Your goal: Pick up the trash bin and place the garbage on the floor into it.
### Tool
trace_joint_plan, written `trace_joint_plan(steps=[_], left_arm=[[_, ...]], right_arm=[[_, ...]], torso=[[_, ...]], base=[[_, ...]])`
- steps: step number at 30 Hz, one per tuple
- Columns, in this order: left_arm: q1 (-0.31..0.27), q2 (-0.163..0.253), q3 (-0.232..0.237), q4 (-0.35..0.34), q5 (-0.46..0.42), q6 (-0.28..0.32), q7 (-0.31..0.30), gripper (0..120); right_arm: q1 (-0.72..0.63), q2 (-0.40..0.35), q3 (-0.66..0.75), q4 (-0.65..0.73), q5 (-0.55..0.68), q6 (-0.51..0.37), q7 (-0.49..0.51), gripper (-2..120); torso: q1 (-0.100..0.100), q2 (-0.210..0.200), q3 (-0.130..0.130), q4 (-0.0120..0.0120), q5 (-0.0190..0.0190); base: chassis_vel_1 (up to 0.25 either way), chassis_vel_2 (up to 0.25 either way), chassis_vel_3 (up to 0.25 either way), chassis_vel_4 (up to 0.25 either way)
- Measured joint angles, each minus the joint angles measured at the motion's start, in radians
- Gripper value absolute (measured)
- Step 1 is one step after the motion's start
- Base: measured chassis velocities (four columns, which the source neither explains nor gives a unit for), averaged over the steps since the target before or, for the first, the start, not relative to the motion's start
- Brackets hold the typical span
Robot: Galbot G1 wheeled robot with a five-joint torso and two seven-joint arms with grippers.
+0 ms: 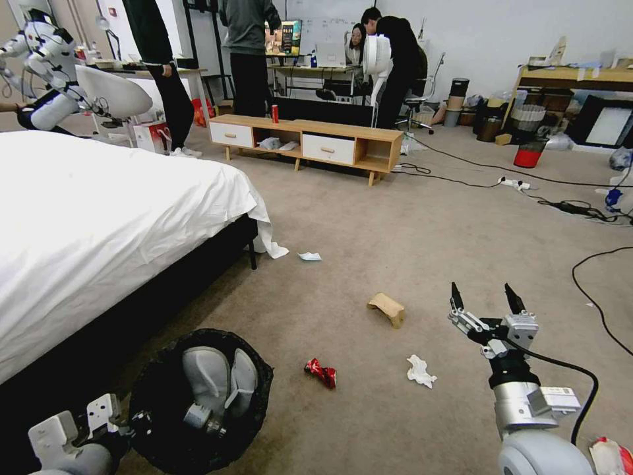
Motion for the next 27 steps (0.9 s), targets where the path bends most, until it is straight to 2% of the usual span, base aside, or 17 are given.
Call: trace_joint_plan(steps=[10,20,27], left_arm=[[-0.003,0.0,-0.001,0.006,-0.003,0.0,-0.001,0],[-0.004,-0.004,0.001,0.01,0.0,0.0,-0.001,0],[-0.003,-0.002,0.001,0.01,0.001,0.0,-0.001,0]], right_arm=[[0.005,0.001,-0.003,-0.019,-0.005,0.016,-0.019,100],[0.013,-0.002,-0.018,-0.032,-0.001,0.038,-0.016,100],[0.015,-0.005,-0.024,-0.035,0.0,0.042,-0.016,100]], torso=[[0.0,0.0,0.0,0.0,0.0],[0.0,0.0,0.0,0.0,0.0],[0.0,0.0,0.0,0.0001,0.0]], base=[[0.0,0.0,0.0,0.0],[-0.079,0.086,0.09,-0.086],[0.0,0.0,0.0,0.0]])
